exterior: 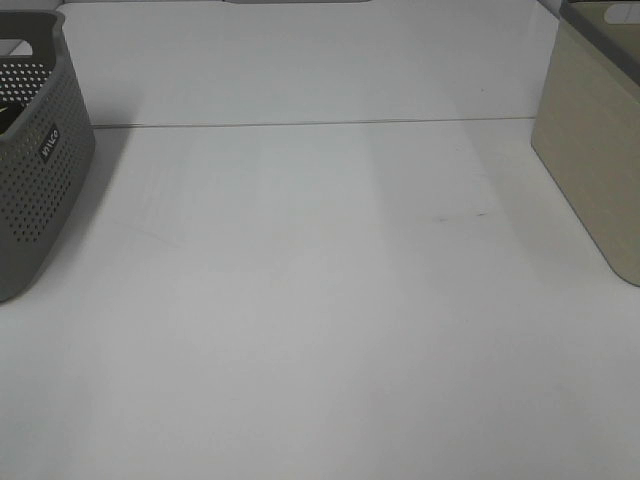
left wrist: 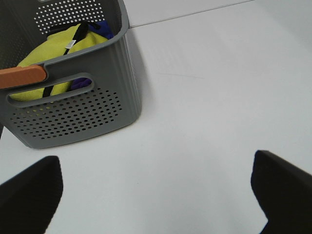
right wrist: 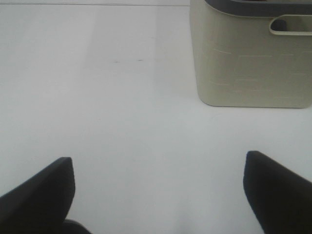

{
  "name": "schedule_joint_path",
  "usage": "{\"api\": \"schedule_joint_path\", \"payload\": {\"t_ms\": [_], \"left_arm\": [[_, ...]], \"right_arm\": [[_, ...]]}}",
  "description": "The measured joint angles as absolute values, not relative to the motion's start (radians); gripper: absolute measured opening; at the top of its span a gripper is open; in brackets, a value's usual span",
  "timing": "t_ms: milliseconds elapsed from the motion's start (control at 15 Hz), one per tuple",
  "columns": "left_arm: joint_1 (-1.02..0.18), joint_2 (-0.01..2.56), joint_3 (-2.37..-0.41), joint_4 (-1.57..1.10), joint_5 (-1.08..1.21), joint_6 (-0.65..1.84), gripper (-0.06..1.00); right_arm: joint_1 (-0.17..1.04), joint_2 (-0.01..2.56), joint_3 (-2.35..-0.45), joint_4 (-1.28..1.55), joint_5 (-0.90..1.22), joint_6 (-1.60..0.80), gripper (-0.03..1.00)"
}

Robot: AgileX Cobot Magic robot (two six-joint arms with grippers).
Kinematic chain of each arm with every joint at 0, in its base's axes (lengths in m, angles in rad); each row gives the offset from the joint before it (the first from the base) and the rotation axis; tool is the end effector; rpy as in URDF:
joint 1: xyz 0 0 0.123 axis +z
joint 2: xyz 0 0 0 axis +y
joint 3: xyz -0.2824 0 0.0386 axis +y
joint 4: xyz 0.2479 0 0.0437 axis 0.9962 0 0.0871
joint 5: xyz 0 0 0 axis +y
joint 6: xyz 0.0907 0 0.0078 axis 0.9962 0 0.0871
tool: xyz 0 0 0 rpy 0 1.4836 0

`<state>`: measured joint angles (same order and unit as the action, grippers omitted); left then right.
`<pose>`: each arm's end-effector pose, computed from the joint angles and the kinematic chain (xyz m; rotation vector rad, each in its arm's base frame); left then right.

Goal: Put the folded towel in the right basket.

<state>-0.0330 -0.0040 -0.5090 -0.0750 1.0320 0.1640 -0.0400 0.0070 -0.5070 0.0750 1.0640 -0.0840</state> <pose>-0.0057 -0.0057 0.2822 0.1994 1.9904 -0.0050 -0.0046 0.0062 0.2791 -0.0486 2.0447 0.0124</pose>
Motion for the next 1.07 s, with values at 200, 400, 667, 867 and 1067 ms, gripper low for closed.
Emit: {"api": "schedule_joint_path", "payload": {"t_ms": [200, 400, 667, 867, 1067], "left_arm": [[-0.033, -0.004, -0.509, -0.075, 1.032, 0.164, 0.99], [-0.033, -0.004, -0.509, -0.075, 1.032, 0.164, 0.99], [-0.033, -0.004, -0.509, -0.075, 1.032, 0.164, 0.99], [-0.033, -0.004, -0.509, -0.075, 1.032, 0.164, 0.99], [-0.033, -0.004, -0.509, -0.075, 1.032, 0.164, 0.99]], "right_arm": [[-0.024, -0.004, -0.504, 0.074, 1.063, -0.084, 0.87], [-0.023, -0.004, -0.504, 0.072, 1.063, -0.083, 0.87], [-0.023, -0.003, -0.504, 0.073, 1.063, -0.083, 0.87], [-0.023, -0.003, -0.504, 0.074, 1.063, -0.083, 0.87], [-0.023, -0.003, -0.504, 0.074, 1.063, -0.083, 0.87]]}}
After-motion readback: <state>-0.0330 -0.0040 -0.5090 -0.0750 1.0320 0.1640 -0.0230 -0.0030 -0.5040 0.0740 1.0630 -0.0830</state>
